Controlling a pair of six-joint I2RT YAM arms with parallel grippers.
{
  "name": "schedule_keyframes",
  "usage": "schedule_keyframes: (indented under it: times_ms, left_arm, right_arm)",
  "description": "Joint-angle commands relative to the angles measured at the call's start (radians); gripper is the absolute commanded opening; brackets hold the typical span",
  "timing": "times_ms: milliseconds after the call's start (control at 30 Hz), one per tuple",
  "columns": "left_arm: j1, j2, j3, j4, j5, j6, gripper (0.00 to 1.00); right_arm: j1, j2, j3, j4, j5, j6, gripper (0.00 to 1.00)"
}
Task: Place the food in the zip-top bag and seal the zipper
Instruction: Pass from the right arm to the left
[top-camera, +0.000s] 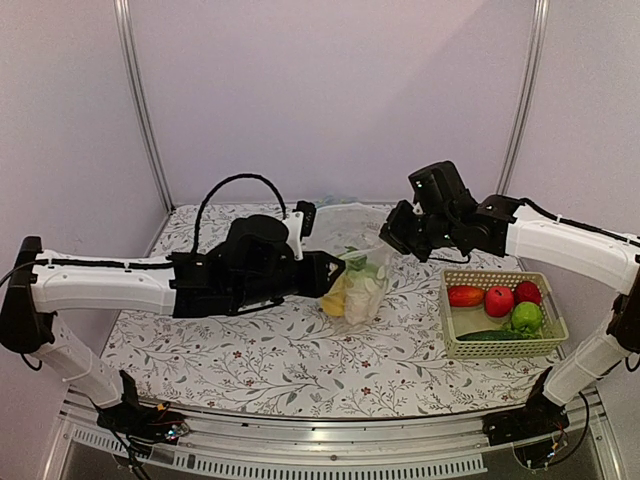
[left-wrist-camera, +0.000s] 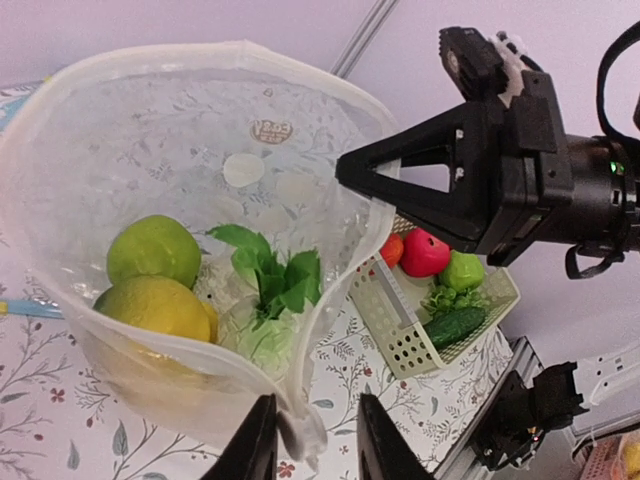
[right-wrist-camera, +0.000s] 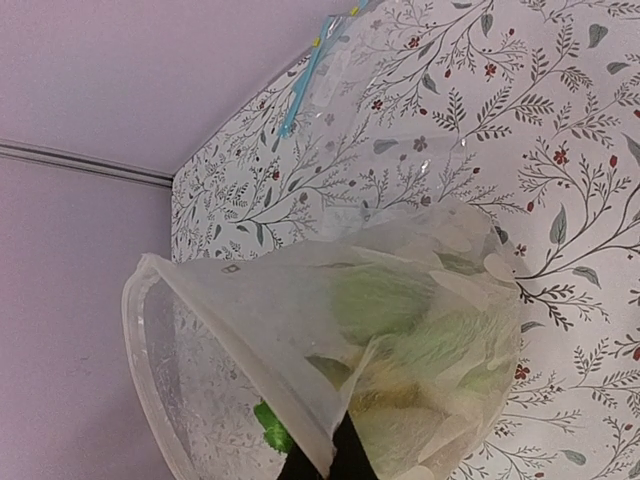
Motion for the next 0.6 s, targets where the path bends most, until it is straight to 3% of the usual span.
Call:
schedule_keyframes:
  times_ms: [0,100,233,333,433,500,567]
  left_arm:
    - [-0.010,0.019,0.031,-0.042,-0.026,0.020,0.17]
    - [-0.002,0.004,0.041,-0.050,-0.020,0.084,0.01]
    - [0.036,-0.033,0.054,-0.027,0.104,0.200,0.00]
    - [0.081,-0.034,0.093,-0.044,0.295,0.273,0.00]
    - [0.109,-0.034,0.140,-0.096,0.531,0.361,0.00]
    - [0.127,-0.034,0.180,-0.135,0.657,0.406,0.00]
    - [0.144,-0.031,0.236,-0.198,0.718,0.441,0.00]
  right_arm:
    - [0.011,-0.021,0.015,0.004,0.025,-0.008,0.00]
    - [0.010,-0.039,0.008,-0.002,0.040,-0.031,0.01]
    - [0.010,-0.088,0.007,-0.028,0.099,-0.099,0.16]
    - [0.002,-0.112,0.036,-0.072,0.112,-0.179,0.39]
    - [-0.037,-0.112,0.087,-0.115,0.019,-0.328,0.66]
    - [-0.081,-0.100,0.134,-0.173,-0.096,-0.426,0.75]
    - [-0.104,-0.083,0.181,-0.254,-0.199,-0.556,0.76]
